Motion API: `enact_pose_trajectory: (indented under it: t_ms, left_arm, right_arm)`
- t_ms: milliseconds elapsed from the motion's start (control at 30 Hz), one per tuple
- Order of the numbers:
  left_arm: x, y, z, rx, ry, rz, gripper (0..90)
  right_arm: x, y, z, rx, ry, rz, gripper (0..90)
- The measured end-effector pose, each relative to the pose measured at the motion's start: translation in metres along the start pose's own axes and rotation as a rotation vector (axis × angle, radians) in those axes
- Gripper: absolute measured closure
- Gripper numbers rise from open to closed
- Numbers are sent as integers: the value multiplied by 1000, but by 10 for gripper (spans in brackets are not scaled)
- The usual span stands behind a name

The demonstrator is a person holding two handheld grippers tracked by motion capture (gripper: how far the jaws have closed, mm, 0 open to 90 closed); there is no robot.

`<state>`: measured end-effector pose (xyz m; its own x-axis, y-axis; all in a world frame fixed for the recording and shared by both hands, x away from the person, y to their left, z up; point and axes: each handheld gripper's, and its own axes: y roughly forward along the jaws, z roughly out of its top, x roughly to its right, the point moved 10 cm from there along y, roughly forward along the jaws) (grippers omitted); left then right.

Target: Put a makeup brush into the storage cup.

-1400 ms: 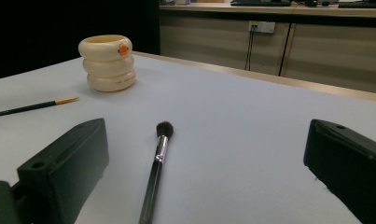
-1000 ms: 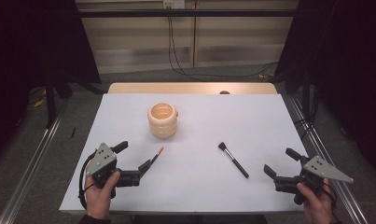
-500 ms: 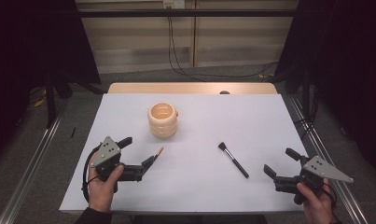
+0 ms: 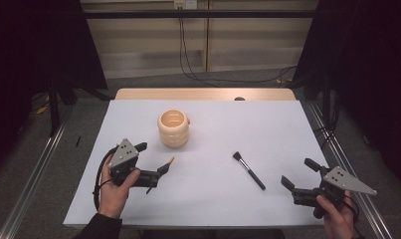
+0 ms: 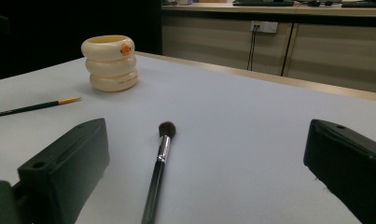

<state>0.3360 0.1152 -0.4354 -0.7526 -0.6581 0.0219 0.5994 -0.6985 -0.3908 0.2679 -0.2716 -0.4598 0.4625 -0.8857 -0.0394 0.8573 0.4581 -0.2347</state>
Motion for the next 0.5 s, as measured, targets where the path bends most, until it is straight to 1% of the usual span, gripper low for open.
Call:
enact_pose_trajectory:
  t_ms: [33, 67, 100, 133, 167, 233, 333, 367, 400, 433, 500]
  left_arm:
    - [0, 1, -1, -7, -6, 5, 14]
    - [-1, 2, -1, -16, -1, -3, 13]
    - [-1, 4, -2, -27, -11, 0, 14]
    - [-1, 5, -2, -30, -5, -7, 14]
    - [-2, 6, -3, -46, -4, -3, 14]
    - [-3, 9, -3, -51, -8, -7, 15]
    - [-6, 13, -5, -67, -5, 12, 14]
    - [-7, 15, -6, -85, -1, 24, 14]
    - [-7, 17, -7, -93, 1, 16, 16]
    - [-8, 18, -8, -106, 3, 20, 16]
    - [-8, 20, -7, -125, -4, 16, 18]
  right_arm:
    - [0, 0, 0, 0, -1, 1, 1]
    - [0, 0, 0, 2, -5, 0, 1]
    - [0, 0, 0, 1, -5, 1, 1]
    - [0, 0, 0, -3, 0, 2, 1]
    - [0, 0, 0, -3, 0, 2, 1]
    - [0, 0, 0, -2, -3, 2, 1]
    - [0, 0, 0, -3, 2, -1, 1]
    - [0, 0, -1, -3, 2, 0, 1]
    - [0, 0, -1, -3, 2, -2, 1]
    - [0, 0, 0, -1, -2, -9, 1]
    - [1, 0, 0, -2, -4, -3, 1]
